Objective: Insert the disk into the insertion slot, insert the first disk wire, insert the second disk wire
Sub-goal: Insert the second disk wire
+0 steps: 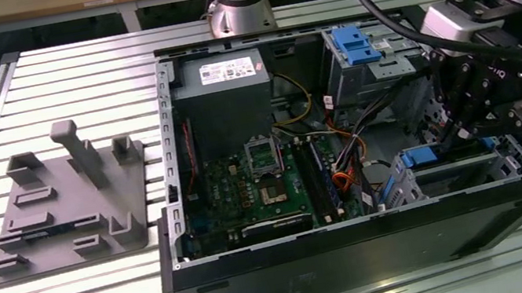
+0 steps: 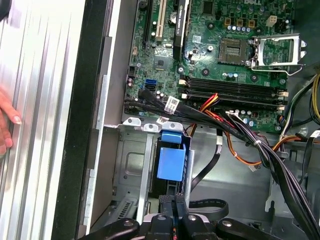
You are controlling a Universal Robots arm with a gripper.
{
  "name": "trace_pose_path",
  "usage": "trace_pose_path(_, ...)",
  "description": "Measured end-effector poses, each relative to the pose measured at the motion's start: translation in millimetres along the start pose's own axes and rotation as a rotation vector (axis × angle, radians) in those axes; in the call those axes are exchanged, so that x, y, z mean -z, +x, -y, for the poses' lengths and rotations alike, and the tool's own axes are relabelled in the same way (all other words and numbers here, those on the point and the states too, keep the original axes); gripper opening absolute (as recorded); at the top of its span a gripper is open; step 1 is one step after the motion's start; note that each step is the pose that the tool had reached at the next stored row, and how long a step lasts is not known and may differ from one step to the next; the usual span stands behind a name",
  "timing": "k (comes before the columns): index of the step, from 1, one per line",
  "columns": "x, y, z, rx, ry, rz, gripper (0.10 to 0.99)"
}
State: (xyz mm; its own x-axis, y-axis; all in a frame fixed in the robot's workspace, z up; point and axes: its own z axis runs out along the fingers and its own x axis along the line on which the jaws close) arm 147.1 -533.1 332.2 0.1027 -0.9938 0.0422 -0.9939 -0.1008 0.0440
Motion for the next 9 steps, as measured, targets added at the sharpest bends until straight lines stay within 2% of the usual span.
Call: trace_pose_path(9,-2.6,0.4,0.1,0.0,0.0,0.0002,0.145)
